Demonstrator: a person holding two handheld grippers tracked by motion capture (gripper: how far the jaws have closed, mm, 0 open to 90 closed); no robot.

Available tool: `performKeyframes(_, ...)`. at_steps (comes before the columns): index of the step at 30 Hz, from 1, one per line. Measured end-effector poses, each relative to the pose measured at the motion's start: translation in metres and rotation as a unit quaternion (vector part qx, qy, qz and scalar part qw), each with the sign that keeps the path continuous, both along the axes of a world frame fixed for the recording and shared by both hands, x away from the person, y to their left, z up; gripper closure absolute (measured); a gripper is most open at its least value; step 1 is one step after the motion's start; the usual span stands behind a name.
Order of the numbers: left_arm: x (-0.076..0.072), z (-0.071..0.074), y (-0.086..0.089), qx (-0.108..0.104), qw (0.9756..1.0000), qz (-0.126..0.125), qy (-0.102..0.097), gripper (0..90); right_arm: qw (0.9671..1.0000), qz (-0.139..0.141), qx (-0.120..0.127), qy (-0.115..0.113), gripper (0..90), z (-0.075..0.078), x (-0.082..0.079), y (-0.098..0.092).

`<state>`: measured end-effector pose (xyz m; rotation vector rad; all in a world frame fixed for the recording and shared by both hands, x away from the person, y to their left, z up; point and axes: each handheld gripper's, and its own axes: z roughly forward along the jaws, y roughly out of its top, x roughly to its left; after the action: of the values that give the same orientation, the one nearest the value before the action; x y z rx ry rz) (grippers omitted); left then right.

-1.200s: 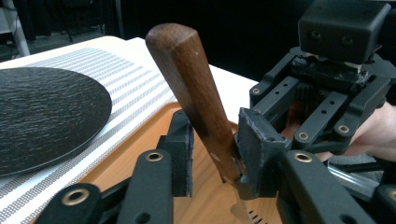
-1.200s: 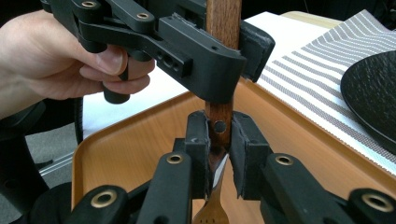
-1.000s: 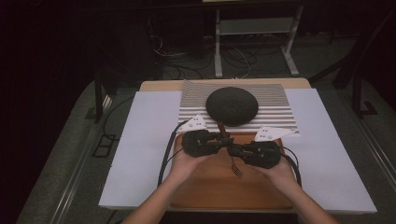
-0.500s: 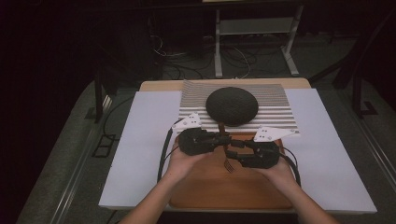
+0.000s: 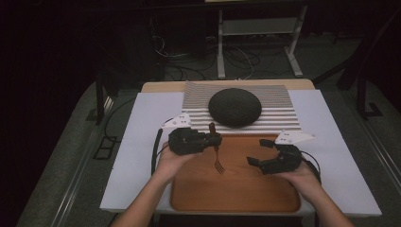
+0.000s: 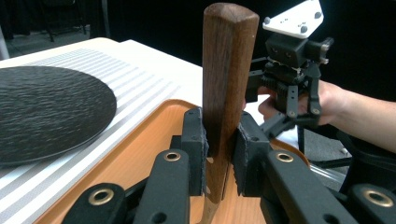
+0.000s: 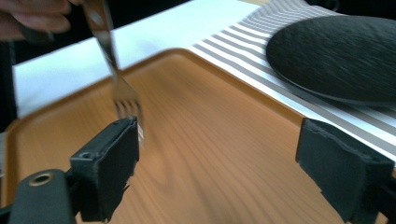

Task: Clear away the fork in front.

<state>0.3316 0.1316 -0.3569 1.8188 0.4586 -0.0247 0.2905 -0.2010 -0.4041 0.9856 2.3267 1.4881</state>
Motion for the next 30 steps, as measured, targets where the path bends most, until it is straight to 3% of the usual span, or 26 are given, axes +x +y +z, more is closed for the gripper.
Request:
performKeyframes(5,-0.001,0.003,0.021,0.003,1.0,-0.007,0.002,76.3,0.9994,-0.028,-0.021,-0.007,8.9,-0.009,-0.01,-0.03)
performKeyframes(15,-0.01,0.006,0.049,0.009,0.9999,-0.01,0.009,76.2,0.9979,-0.058,-0.029,-0.003,3.5,-0.025,-0.027,-0.065)
performKeyframes(23,-0.022,0.006,0.067,0.014,0.9996,-0.016,0.02,76.2,0.9972,-0.069,-0.028,0.0,3.0,-0.029,-0.031,-0.073)
performKeyframes(30,-0.029,0.002,0.071,0.022,0.999,-0.026,0.03,76.1,0.9971,-0.071,-0.029,-0.004,3.0,-0.029,-0.03,-0.073)
